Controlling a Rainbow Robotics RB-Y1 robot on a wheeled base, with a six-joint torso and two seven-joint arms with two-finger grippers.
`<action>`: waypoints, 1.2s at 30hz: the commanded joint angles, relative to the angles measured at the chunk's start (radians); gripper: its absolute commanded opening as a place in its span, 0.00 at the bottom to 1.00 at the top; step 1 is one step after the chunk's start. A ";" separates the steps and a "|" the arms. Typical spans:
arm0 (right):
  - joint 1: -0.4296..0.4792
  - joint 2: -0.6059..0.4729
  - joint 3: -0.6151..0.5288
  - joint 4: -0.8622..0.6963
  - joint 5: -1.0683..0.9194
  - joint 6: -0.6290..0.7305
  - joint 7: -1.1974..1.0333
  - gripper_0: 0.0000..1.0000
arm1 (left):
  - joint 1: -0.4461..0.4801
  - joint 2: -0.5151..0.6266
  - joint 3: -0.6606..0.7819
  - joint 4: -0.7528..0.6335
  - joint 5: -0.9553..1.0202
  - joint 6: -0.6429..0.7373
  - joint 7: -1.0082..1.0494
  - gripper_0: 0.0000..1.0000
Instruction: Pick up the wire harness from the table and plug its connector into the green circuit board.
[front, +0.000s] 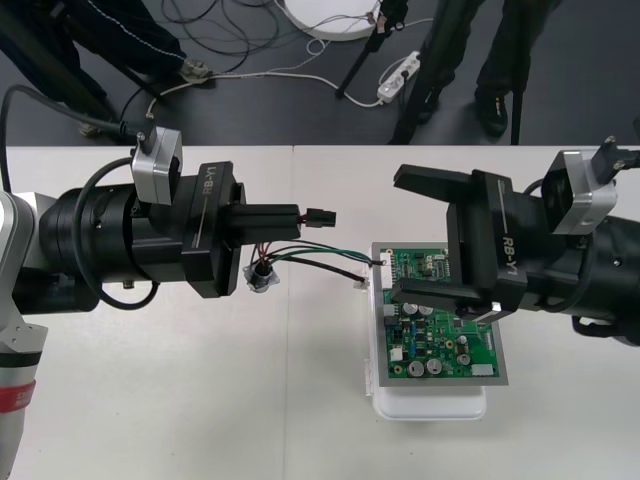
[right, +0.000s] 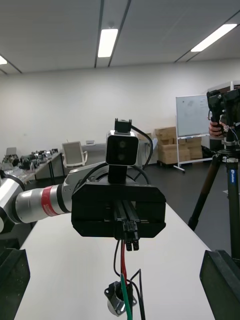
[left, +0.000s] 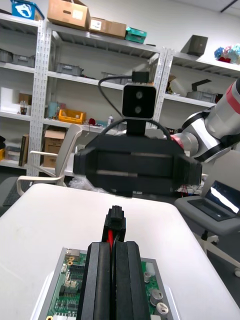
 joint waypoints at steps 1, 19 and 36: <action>0.059 -0.044 -0.135 -0.083 0.096 0.010 -0.201 1.00 | 0.011 0.030 0.032 0.071 0.049 -0.099 -0.165 0.00; 0.225 -0.129 -0.388 -0.186 0.527 -0.014 -0.620 1.00 | 0.009 0.032 0.029 0.335 0.060 -0.191 -0.421 0.00; 0.265 -0.130 -0.548 -0.158 1.007 -0.424 -0.746 1.00 | -0.002 0.032 -0.086 0.579 0.060 -0.191 -0.717 0.00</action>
